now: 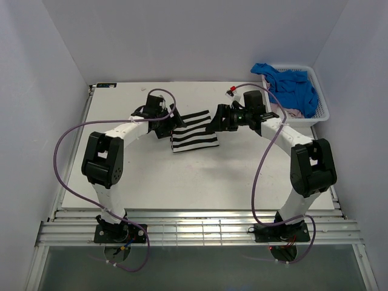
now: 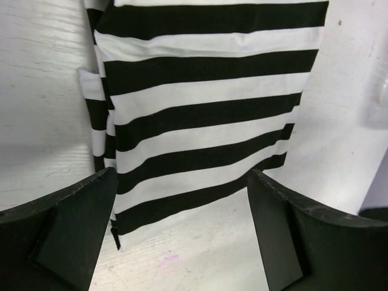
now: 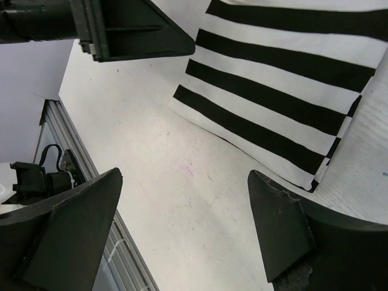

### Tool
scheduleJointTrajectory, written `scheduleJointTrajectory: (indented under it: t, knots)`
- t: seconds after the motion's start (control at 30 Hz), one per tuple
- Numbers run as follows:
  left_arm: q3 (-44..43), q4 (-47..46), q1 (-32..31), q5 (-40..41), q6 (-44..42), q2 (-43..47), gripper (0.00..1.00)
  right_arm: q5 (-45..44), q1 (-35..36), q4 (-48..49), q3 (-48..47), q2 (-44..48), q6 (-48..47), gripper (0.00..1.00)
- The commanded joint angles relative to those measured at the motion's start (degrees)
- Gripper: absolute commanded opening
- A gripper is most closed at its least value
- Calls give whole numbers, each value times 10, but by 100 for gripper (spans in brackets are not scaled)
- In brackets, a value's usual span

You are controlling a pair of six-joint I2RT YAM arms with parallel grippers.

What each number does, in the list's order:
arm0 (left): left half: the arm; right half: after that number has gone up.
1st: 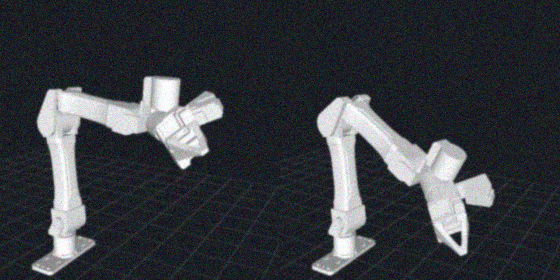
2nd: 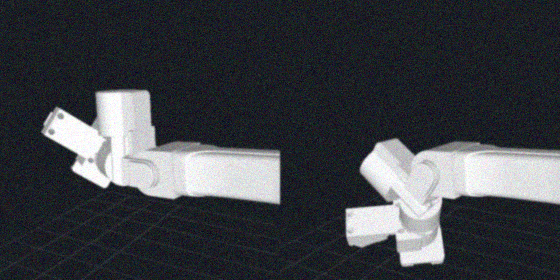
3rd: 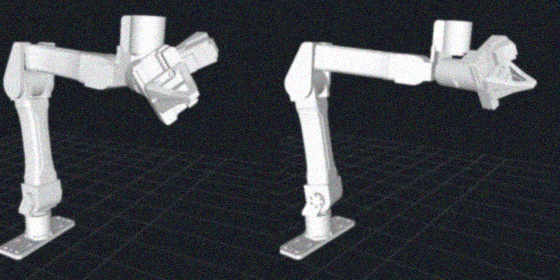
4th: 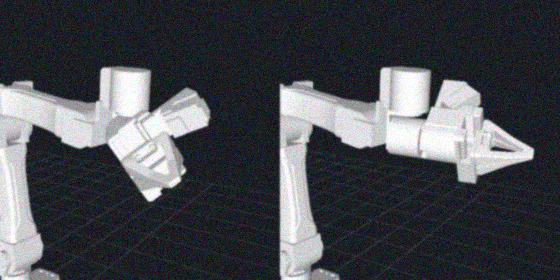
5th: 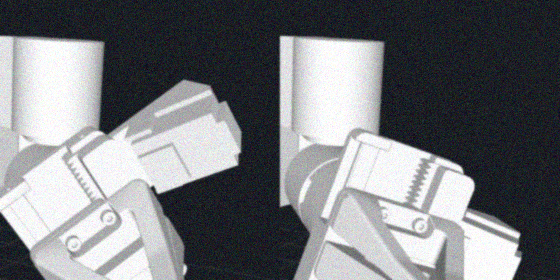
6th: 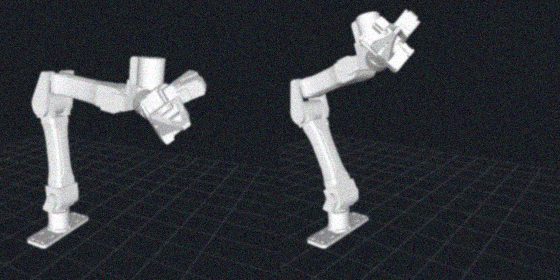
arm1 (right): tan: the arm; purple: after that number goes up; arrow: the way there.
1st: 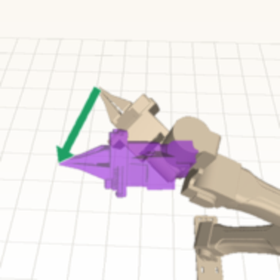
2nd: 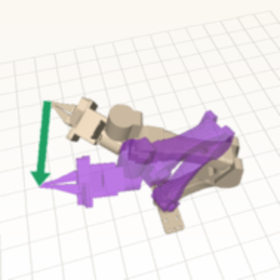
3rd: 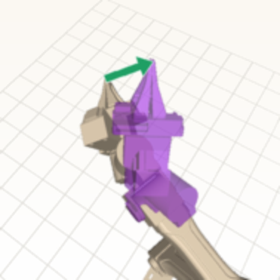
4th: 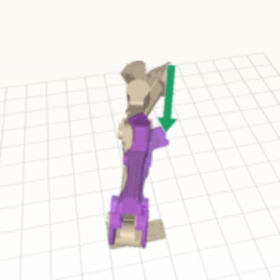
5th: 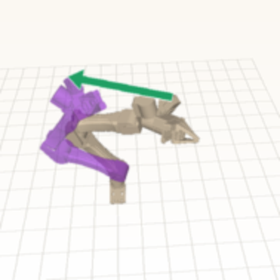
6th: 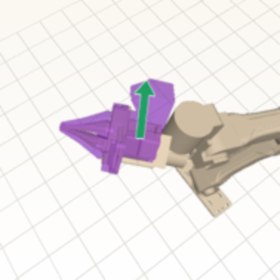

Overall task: Fold and stack the tank tops
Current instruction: Fold the tank top, then neatly place the folded tank top to the corner

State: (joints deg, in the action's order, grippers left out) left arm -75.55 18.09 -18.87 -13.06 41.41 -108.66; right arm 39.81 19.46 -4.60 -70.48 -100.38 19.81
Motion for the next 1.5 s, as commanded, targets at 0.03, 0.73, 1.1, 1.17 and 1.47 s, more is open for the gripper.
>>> scheduleJointTrajectory:
  t: [0.03, 0.73, 1.1, 1.17, 1.47]
  knots:
    - [-35, 52, 3, 52, -33, 10, 98, -35, -1, -25, 25, 43, -32, 90]
    - [-146, 104, 4, 94, -131, -144, 22, -71, -18, -66, 18, 62, -56, 90]
    - [-229, 107, 83, 122, -351, -173, 0, -134, -29, -121, -18, 68, -150, 90]
    - [-245, 104, 106, 116, -381, -185, 0, -166, -29, -122, -19, 76, -169, 90]
    - [-294, 35, 197, 76, -562, -233, 0, -213, -29, -122, -9, 103, -173, 90]
